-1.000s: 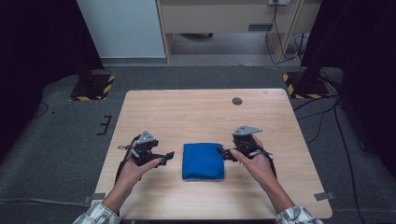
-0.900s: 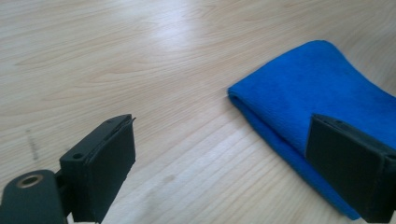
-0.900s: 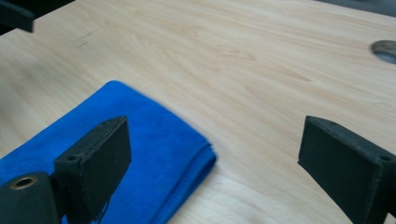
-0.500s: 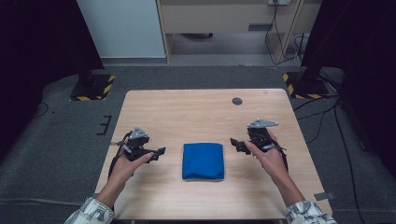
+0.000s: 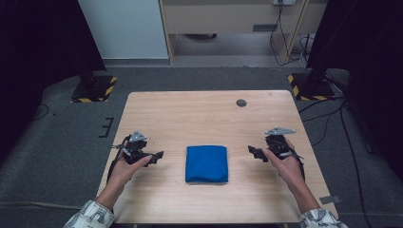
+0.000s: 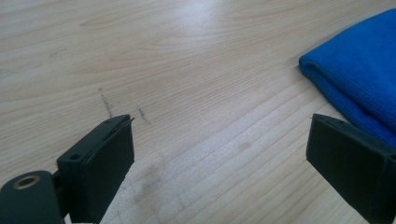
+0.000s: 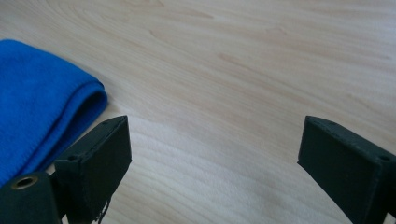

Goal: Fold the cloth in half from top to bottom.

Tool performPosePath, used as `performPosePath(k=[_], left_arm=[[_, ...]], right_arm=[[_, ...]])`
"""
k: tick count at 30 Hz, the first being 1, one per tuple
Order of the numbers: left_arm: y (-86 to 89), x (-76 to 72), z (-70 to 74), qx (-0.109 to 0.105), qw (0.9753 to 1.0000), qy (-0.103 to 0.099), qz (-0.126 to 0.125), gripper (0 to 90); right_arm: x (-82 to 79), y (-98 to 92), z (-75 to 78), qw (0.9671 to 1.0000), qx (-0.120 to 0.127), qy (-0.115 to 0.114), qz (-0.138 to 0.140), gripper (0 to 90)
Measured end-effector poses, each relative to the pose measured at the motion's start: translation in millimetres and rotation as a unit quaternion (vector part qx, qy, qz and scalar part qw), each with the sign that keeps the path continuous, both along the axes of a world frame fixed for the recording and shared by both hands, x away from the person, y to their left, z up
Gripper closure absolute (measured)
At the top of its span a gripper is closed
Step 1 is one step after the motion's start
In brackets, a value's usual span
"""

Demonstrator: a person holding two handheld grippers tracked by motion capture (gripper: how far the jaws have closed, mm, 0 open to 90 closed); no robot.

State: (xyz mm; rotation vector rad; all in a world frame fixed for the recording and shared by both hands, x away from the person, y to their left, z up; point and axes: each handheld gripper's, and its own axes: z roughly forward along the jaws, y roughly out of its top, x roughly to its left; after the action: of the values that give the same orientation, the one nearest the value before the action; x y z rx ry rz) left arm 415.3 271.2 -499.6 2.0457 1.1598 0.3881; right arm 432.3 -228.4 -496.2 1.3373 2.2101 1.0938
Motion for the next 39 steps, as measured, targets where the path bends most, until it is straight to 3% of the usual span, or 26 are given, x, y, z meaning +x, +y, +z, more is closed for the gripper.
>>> performPosePath(k=[5,16,22,27,31,33,36,39], left_arm=[[3.3,3.1,-4.7,0.007,1.0,0.006,0.002,6.8],[13.9,22.3,-20.0,0.012,0.9991,0.012,0.04,6.8],[12.3,27.1,-27.6,0.022,0.9987,0.019,0.041,6.8],[11.4,29.2,-31.0,0.03,0.9985,0.018,0.042,6.8],[7.9,29.5,-33.4,0.053,0.998,0.009,0.035,5.6],[6.6,29.4,-34.5,0.059,0.9977,0.004,0.033,4.8],[6.7,27.4,-37.7,0.051,0.998,-0.009,0.036,2.5],[6.7,27.2,-37.7,0.052,0.998,-0.009,0.036,2.5]], right_arm=[[1.1,-10.2,-8.4,0.9999,-0.007,0.007,-0.008,9.7],[17.3,-36.8,-17.9,0.9983,-0.001,0.014,-0.056,10.0],[24.8,-43.4,-28.2,0.9961,-0.012,0.023,-0.084,10.5],[30.0,-43.2,-37.1,0.9941,-0.019,0.034,-0.101,10.6],[32.0,-40.0,-40.4,0.9934,-0.034,0.016,-0.109,11.2],[32.3,-35.3,-43.1,0.9928,-0.055,0.003,-0.107,9.4],[32.1,-30.6,-43.4,0.9935,-0.06,0.004,-0.097,7.0],[30.6,-28.3,-44.0,0.9929,-0.061,0.013,-0.101,1.6]])
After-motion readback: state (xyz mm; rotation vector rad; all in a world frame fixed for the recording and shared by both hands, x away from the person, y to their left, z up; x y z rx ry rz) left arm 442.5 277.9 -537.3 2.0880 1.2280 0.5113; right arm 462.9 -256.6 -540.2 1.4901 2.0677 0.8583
